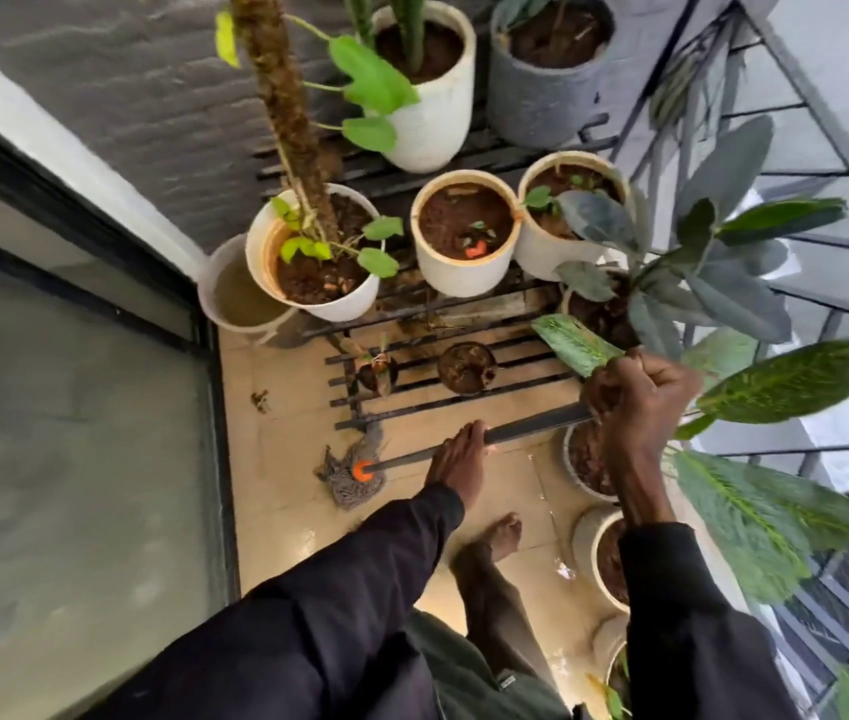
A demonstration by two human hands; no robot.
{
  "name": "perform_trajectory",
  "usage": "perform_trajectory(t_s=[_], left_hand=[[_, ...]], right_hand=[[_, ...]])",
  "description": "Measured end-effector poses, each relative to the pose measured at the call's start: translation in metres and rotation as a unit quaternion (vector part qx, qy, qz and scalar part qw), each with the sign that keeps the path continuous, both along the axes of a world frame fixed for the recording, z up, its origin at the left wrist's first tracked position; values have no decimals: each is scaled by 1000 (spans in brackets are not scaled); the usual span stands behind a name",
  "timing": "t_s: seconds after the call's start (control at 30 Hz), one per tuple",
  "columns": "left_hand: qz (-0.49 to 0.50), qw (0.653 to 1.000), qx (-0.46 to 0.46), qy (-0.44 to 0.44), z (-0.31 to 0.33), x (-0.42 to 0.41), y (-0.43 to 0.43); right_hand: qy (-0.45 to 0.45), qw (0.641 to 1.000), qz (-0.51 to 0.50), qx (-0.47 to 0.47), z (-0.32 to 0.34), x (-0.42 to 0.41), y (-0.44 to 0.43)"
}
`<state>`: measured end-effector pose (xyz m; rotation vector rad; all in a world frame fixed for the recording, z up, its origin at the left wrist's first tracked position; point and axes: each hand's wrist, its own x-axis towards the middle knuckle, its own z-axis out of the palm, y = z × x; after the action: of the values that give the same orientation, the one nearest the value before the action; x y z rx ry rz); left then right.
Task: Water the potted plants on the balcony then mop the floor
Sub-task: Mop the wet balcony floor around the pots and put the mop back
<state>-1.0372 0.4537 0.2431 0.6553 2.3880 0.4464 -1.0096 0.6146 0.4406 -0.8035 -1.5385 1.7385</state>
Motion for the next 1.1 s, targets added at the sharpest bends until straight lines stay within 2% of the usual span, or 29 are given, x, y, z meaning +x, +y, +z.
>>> perform_trajectory(t_s=[0.13, 0.37, 0.63, 0.8, 1.1], left_hand=[[-4, 1000, 29, 12, 23, -14, -44], [-22, 998, 46, 27, 44, -52, -127], [-2, 995, 62, 78, 38, -102, -214], [12, 991, 84, 105, 36, -129, -248], [83, 990, 104, 48, 50, -161, -288]], right_hand=[[27, 1000, 11, 5, 20, -21, -46], [31, 995, -8, 91, 36, -58, -143], [86, 985, -4, 148, 54, -94, -256], [84, 984, -6, 155, 42, -109, -292], [76, 983, 99, 131, 40, -137, -343]])
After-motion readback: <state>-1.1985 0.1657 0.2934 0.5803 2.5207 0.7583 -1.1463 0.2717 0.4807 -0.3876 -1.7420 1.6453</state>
